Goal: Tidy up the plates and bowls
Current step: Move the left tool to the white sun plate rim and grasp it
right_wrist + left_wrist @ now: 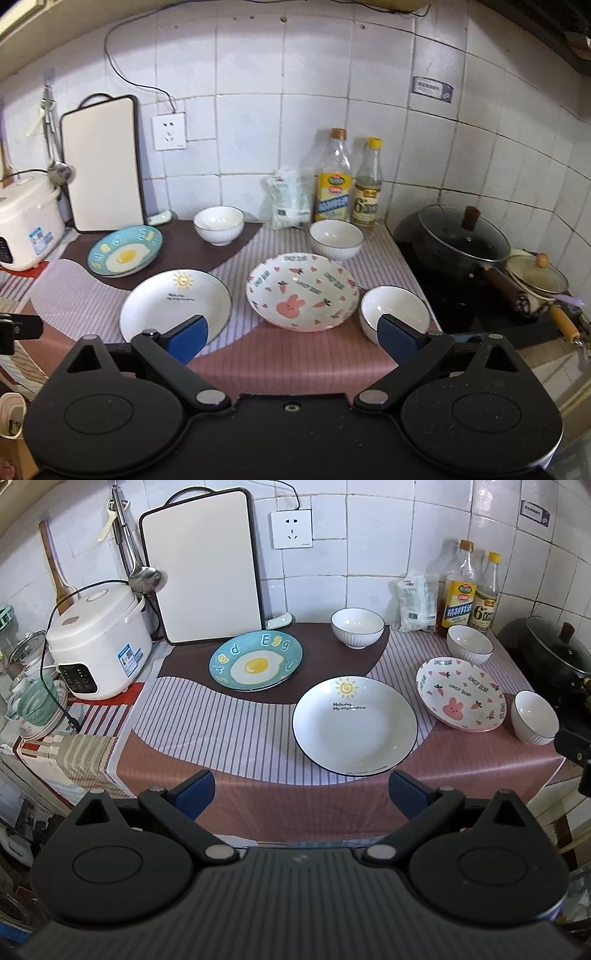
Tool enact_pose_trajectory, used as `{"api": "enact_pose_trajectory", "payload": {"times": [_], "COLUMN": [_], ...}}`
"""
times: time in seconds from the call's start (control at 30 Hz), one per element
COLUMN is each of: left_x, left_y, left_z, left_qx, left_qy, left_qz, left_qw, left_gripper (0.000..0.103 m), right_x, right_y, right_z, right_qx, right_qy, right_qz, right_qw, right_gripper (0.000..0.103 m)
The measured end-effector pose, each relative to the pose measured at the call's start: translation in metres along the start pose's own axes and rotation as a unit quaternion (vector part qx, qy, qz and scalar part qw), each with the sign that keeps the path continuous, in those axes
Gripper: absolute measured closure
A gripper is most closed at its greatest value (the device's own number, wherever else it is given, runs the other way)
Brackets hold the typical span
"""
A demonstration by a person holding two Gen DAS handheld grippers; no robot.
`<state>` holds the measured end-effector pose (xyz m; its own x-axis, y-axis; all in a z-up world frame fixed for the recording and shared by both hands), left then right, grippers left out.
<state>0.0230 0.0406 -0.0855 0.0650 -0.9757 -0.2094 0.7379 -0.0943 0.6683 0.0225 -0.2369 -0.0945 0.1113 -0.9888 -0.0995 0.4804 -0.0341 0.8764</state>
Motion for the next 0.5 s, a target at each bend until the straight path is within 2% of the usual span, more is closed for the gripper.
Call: {"api": "enact_pose_trajectory", "payload": {"times": [0.17, 0.33, 0.43, 0.5], "left_x": [0.000, 0.000, -0.002, -0.005], "left_y": [-0.001, 0.006, 0.013, 0.017], "left_z": [-0.012, -0.030, -0.049, -0.067], "left_qx": [-0.012, -0.011, -0.026, -0.039], "left_qy": [-0.004, -0.019, -0.043, -0.043], "left_qz": [-0.010, -0.016, 0.005, 0.026], "left_qw": [0.9999, 0.9996, 0.9987, 0.9980], "left_gripper": [0.001, 0.001, 0.001, 0.001], "right_x": [-0.005, -0.009, -0.011, -0.014], "right_y": [0.001, 0.001, -0.001, -0.004], "right_z": [-0.016, -0.038, -0.055, -0.069], "right_qx": [0.010, 0.040, 0.045, 0.036], "right_qy": [0.019, 0.078, 0.118, 0.132], "right_qz": [0.032, 0.041, 0.035, 0.029], "right_qw": [0.999, 0.995, 0.991, 0.990], "right_gripper": [0.003, 0.003, 0.003, 0.003]}}
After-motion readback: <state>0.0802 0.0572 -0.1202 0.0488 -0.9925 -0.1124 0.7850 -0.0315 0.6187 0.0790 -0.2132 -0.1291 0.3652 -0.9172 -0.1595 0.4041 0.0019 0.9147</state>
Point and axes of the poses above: each gripper's, at about its wrist camera, not at the fingertips, and z roughly against the way its jaws point, x to its right, y to its top, the point moved 6 cm from there along -z, roughly the way its jaws point, and after that the axes turned 12 degrees about y, right-handed, at the moved point
